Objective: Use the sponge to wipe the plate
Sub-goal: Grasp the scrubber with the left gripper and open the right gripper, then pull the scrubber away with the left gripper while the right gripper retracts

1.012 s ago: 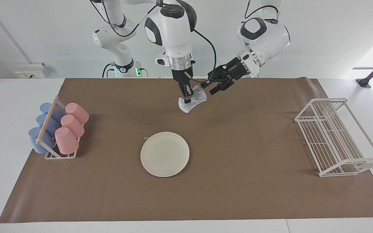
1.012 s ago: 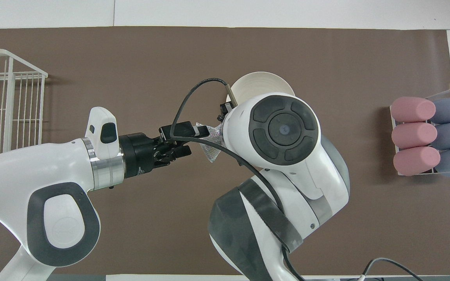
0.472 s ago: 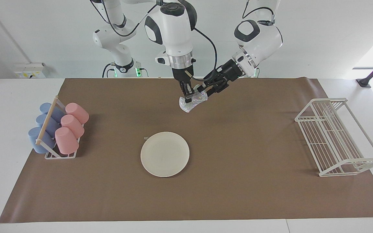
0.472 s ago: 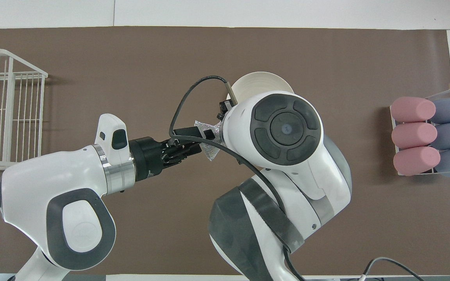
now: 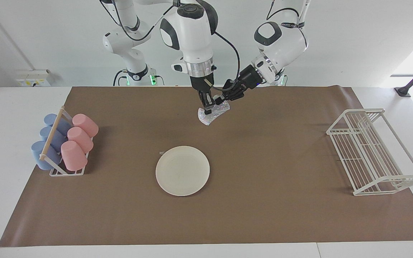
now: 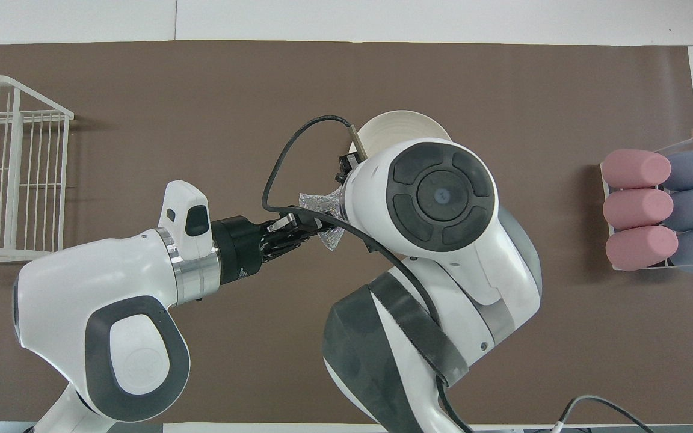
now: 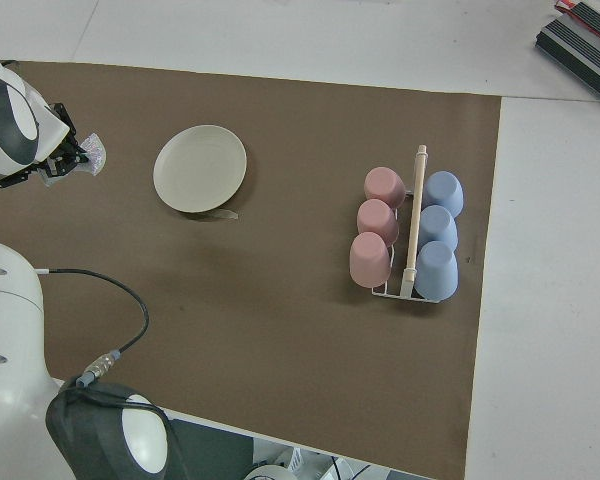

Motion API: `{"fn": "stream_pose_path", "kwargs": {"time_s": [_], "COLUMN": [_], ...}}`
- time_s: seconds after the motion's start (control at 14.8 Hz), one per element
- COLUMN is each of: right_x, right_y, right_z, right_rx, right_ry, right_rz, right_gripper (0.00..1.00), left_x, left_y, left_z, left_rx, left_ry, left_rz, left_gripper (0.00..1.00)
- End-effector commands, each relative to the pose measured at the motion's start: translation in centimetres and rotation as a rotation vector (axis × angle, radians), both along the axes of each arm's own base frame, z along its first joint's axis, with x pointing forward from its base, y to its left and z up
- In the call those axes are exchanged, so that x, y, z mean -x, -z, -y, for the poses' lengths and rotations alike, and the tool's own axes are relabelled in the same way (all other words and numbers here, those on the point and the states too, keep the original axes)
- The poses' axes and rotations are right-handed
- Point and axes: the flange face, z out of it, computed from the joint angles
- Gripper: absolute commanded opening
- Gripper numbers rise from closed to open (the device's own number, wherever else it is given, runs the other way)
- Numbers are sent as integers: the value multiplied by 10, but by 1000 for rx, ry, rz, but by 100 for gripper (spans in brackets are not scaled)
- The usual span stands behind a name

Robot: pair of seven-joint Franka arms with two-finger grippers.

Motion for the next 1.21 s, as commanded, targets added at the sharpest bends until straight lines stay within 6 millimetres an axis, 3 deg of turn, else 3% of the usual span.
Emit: {"fn": "stream_pose_path", "kwargs": {"time_s": [0.0,0.07,0.13,0.27,0.4,0.74,0.88,1.15], "right_x": [-9,-12,-21,-27,-28,-29,-35,-46], "right_y": [-10,-16,-17,-26,-28,-36,-41,-45], "right_z": [12,21,36,51,56,69,93,160], "right_rx": [5,1,-4,-13,-14,-17,3,75], "right_ry": [35,54,83,99,108,102,56,-176], "right_rz": [13,27,27,40,41,52,60,72], "right_gripper": [18,87,100,100,100,100,100,100], "left_x": [4,4,4,0,-13,-42,-56,-70], "left_y": [3,3,2,2,-1,-8,-17,-24], "left_z": [-3,-3,-4,-11,-33,-106,-146,-202], "left_rx": [17,18,20,26,43,34,12,-142], "left_ry": [-8,-9,-11,-12,-21,13,38,112], "left_rz": [-28,-29,-32,-47,-75,-139,-165,-202], "left_gripper": [0,0,0,0,0,0,0,0]}}
